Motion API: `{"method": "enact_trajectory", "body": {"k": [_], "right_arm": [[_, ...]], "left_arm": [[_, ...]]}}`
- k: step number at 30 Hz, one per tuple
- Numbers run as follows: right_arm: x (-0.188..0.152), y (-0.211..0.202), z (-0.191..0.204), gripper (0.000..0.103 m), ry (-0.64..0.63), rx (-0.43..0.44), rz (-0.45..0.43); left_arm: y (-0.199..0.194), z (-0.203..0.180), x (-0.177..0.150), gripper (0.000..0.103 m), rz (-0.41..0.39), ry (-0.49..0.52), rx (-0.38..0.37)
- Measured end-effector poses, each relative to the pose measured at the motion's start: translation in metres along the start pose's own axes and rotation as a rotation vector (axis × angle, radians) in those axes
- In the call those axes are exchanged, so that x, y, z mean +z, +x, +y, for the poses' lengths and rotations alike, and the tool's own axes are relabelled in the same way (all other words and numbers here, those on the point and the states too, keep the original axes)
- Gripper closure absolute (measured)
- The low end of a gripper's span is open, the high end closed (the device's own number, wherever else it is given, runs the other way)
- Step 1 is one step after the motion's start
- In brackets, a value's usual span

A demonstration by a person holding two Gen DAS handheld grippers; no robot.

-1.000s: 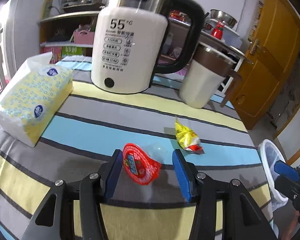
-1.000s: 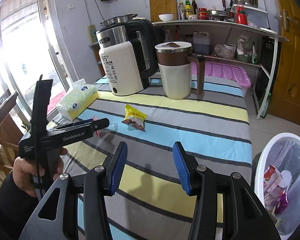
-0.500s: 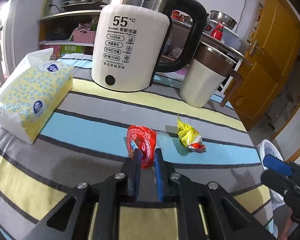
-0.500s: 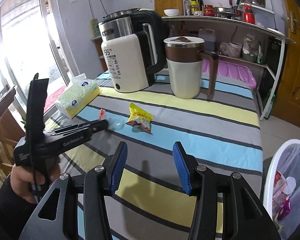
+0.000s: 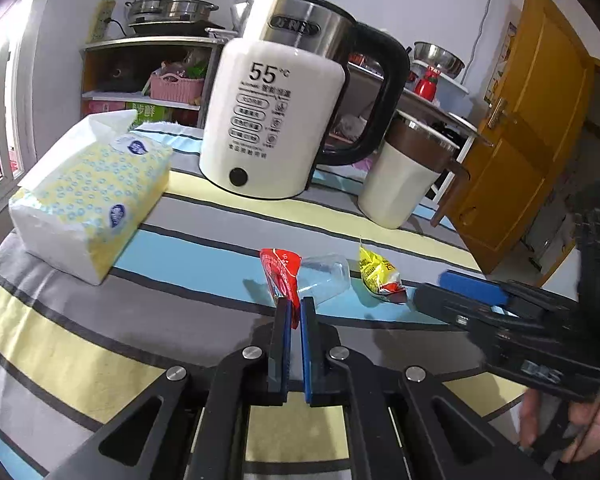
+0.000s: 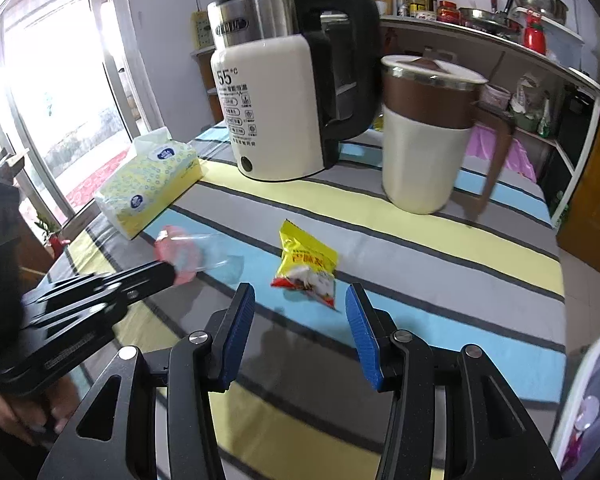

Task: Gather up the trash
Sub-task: 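Grasp the yellow snack bag with the right gripper while the left holds the plastic cup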

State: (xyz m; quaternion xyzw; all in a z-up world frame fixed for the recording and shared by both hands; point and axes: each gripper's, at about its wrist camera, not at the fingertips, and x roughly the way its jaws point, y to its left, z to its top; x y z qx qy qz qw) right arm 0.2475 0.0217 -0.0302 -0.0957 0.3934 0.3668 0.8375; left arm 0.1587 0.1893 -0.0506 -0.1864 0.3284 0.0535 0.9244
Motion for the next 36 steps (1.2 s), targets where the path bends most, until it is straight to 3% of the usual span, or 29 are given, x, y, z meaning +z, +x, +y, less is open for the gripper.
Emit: {"method": "enact_trajectory", "body": {"k": [13,15,28,36], "right_arm": [[0.011,0.045,-0.012,0.055,0.066,-0.001,0.076],[0.011,0.045,-0.012,0.061,0.068,0.002,0.078],[0.001,0.028,-0.009,0.066,0.067,0.015,0.059],[-0.015,-0.007,-0.017,0.067,0.104,0.018,0.022]], "left_arm": [[-0.004,0.015,-0.003,0.099,0.0,-0.03,-0.011],[-0.004,0.014,-0.003,0.099,0.0,-0.026,-0.012],[-0.006,0.006,-0.006,0.099,0.007,-0.008,-0.003],[-0.015,-0.013,-0.012,0.099,0.009,0.02,-0.012]]}}
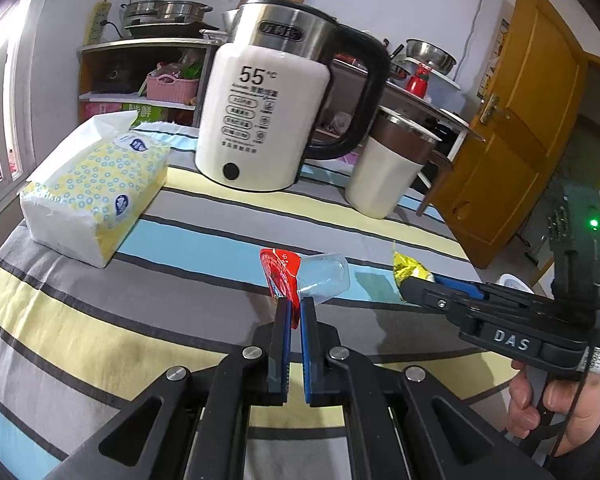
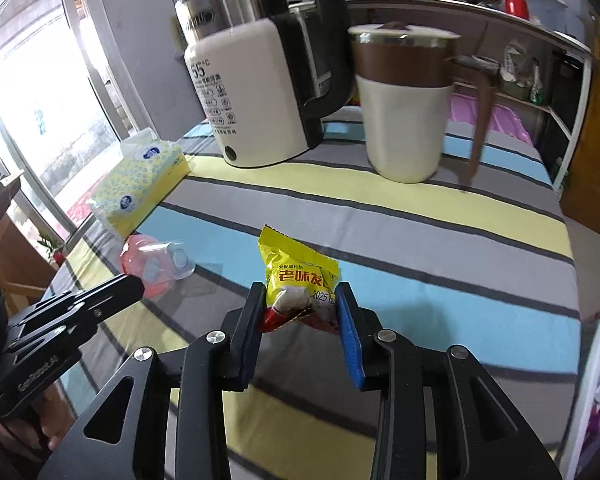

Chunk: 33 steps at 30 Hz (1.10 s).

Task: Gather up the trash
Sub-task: 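Grasp the yellow snack bag with the right gripper while the left holds the plastic cup, then carry the plastic cup over the bin with the left gripper while the right carries the yellow bag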

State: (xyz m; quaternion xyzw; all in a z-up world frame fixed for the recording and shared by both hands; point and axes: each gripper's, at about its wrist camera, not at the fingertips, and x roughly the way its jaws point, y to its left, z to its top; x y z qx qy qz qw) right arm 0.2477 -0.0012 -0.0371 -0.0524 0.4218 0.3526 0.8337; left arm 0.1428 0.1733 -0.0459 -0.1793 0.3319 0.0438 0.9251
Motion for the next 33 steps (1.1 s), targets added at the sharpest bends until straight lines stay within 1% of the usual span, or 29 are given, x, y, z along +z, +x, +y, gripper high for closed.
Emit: {"method": "enact_trajectory", "body": {"k": [6,11,24,33], "right_arm": [[-0.015,-0.035,-0.007,0.067,0.018,-0.005,-0.04],[-0.03,-0.063,-0.013,0.067,0.035,-0.02,-0.073],[-0.062,-0.13,-0.044,0.067,0.09,-0.103,-0.149],[-0.081,-0.167,-0.076,0.067,0.145,-0.166,-0.198]], "left_arm": [[-0.009,-0.023,-0.006,0.099,0.007,0.035,-0.022],[-0.018,-0.05,-0.014,0.099,0.012,0.077,-0.055],[-0.029,-0.122,-0.028,0.099,0.03,0.186,-0.141],[-0.025,-0.171,-0.031,0.099,0.04,0.249,-0.189]]}}
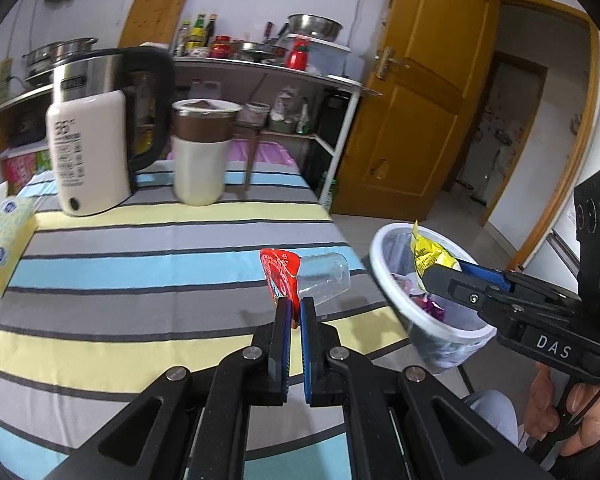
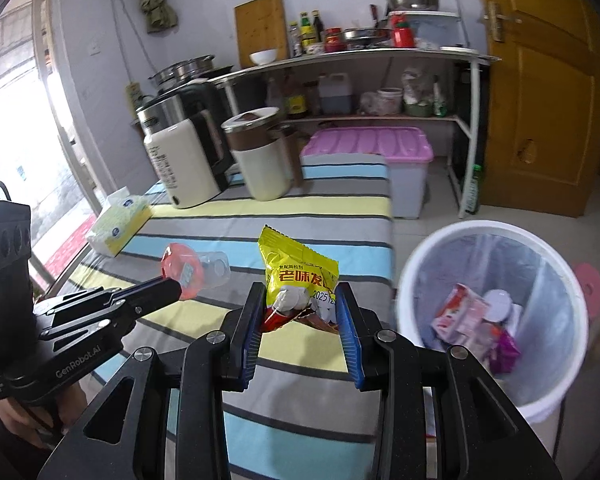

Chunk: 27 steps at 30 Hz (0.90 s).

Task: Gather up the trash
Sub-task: 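Carry the plastic cup over the bin with the left gripper while the right carries the yellow bag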

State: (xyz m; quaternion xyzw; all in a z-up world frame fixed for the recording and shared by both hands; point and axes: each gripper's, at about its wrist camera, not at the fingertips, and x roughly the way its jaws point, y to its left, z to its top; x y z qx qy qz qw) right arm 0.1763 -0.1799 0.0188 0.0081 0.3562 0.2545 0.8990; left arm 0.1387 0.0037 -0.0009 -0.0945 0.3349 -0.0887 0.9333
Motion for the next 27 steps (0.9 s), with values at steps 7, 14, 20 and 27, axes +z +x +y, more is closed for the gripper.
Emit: {"method": "enact_trajectory", "body": {"k": [7,14,20,27], "right_arm": [[-0.007,-0.023,-0.04,0.067,0.061,-0.062,-0.026],[-0.013,-0.039,-0.078,0.067,0.119,-0.121,-0.039],[-0.021,-0.04,-0.103,0.067,0.164,-0.157,-0.029],[-0.028,-0.035,-0.127,0.067,0.203,-0.194,-0.005]], "left_arm": [[0.015,-0.039,0.007,0.099,0.008,0.058,-0.052],[0.031,-0.069,0.011,0.099,0.02,0.098,-0.097],[0.047,-0.088,0.015,0.099,0.037,0.133,-0.13],[0.074,-0.107,0.016,0.099,0.072,0.161,-0.162]]}}
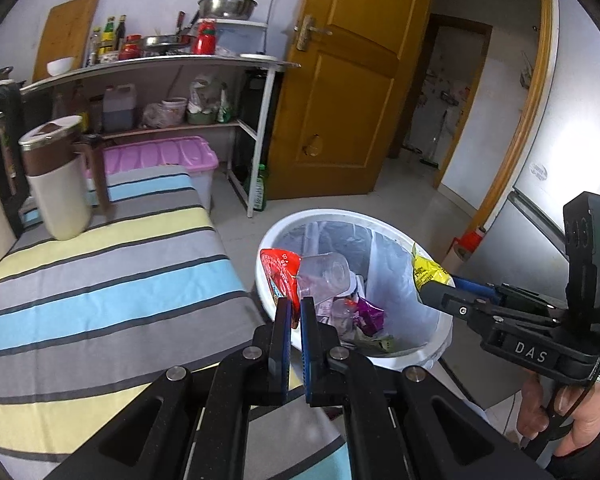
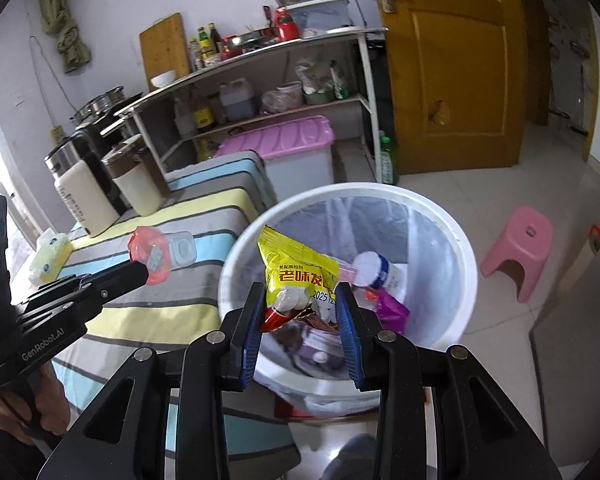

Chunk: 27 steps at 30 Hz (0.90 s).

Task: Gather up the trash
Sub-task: 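Carry the plastic cup over the bin with the left gripper while the right carries the yellow bag, then open both grippers to drop the cup and yellow bag into the bin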

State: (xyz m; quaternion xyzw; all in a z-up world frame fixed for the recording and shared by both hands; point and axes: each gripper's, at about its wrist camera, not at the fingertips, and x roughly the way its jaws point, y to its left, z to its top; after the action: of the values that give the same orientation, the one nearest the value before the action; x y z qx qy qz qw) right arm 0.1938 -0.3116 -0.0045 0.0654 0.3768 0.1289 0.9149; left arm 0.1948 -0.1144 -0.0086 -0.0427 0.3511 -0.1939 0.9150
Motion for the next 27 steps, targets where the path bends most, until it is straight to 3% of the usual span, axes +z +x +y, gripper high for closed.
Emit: {"method": "enact_trajectory", "body": {"k": [15,27], "right_arm": [[-0.007,0.027,-0.032,0.065,0.028,-0.055,0.067],[-0.007,0.024,-0.036,0.061,0.049,-0.061,0.047]], "left_arm": [[0.056,-0.014,0.004,0.098,0.074,0.029,-0.05],[0.061,-0.014,0.002,0.097,0.082,0.025,-0.081]]}}
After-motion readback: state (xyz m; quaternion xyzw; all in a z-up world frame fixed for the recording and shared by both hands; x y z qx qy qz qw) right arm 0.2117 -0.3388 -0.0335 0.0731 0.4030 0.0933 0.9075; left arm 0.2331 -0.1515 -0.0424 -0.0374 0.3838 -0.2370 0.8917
